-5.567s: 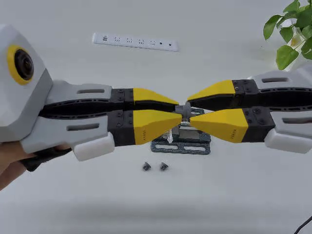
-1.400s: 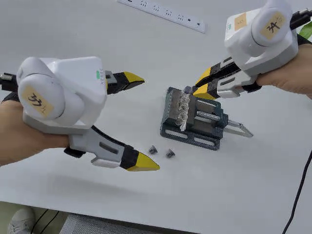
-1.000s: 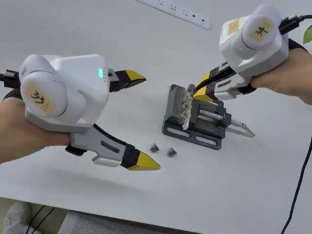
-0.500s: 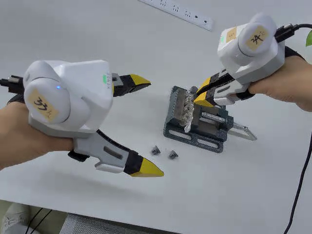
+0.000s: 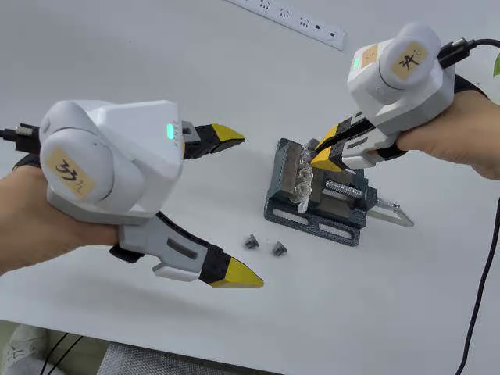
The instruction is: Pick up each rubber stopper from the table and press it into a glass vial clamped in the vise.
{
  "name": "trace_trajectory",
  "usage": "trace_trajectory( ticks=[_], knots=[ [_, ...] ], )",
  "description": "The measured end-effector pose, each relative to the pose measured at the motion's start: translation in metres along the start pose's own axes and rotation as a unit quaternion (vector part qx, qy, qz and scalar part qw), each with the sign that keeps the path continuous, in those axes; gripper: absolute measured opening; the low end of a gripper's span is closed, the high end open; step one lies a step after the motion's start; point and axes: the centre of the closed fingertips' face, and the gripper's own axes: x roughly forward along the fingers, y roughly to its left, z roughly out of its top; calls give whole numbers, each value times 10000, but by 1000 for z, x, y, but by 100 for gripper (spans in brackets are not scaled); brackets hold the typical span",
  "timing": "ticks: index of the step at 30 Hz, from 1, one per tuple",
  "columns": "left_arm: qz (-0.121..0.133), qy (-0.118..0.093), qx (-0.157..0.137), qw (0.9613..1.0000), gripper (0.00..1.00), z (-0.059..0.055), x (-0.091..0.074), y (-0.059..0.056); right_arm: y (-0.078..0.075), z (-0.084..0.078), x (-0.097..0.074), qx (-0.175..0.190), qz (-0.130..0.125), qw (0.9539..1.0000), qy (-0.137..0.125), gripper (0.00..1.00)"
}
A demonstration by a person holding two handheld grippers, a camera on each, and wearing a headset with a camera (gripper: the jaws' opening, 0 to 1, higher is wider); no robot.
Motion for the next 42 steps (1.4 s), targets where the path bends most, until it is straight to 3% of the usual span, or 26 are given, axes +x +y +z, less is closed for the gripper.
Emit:
trace_trajectory(
  ticks=[14,26,42],
  knots=[
    [17,-64,-37,10000,95,2,-1,2,2,1,1,-168,-19,9996,231,5],
    [-11,-104,-62,9999,94,4,1,1,3,2,3,-98,-36,9992,374,5],
    [-18,-97,-87,9999,93,2,0,0,2,2,3,-173,-39,9995,275,7]
  ],
)
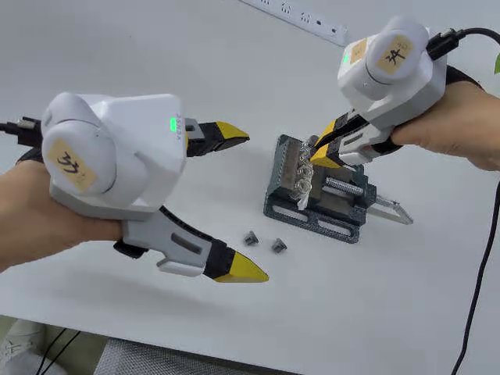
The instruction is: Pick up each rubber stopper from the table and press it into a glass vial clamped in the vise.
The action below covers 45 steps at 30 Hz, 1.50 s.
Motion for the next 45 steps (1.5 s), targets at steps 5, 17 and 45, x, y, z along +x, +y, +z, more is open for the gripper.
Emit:
trace_trajectory(
  ticks=[5,17,45],
  knots=[
    [-5,-17,3,10000,93,1,1,-1,0,0,0,42,-13,10000,-51,7],
    [-14,-23,10,10000,93,3,2,-1,-2,1,-4,75,-60,9998,-156,8],
    [-25,13,10,10000,92,3,2,-2,1,1,-6,173,-28,9992,-358,3]
  ],
)
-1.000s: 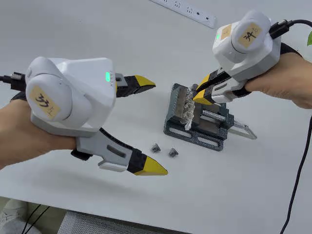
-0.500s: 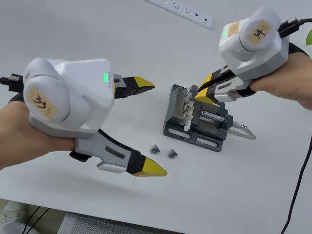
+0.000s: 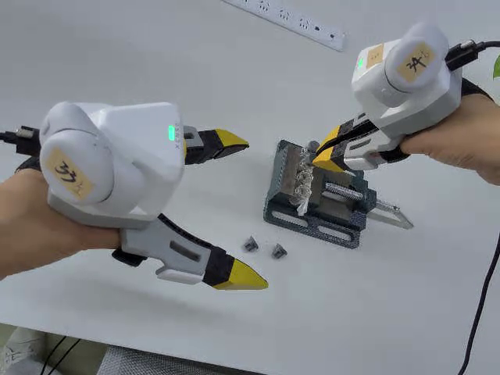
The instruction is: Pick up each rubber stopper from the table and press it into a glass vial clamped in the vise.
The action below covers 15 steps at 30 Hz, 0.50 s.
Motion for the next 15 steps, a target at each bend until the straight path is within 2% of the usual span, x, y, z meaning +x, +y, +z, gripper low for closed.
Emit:
trace_trajectory(
  ticks=[15],
  knots=[
    [21,-1,-36,10000,91,-2,-1,1,0,-1,2,-33,17,10000,29,3]
  ],
)
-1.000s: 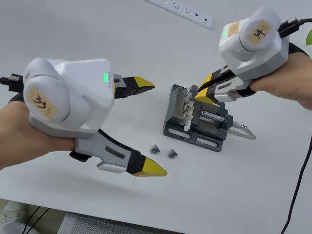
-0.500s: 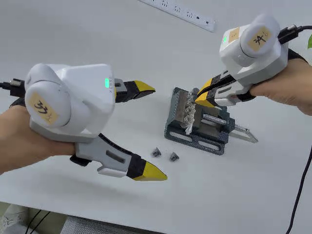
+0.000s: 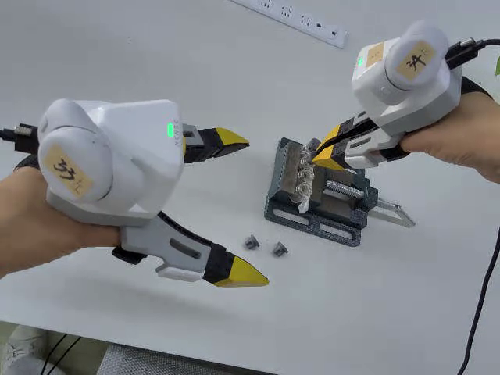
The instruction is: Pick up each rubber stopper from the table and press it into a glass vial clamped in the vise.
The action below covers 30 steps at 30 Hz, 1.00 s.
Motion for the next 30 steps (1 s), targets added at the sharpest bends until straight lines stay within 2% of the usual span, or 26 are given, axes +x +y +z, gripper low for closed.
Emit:
trace_trajectory(
  ticks=[30],
  knots=[
    [-25,-69,-39,10000,89,0,3,3,-2,1,3,-71,101,9997,219,3]
  ],
)
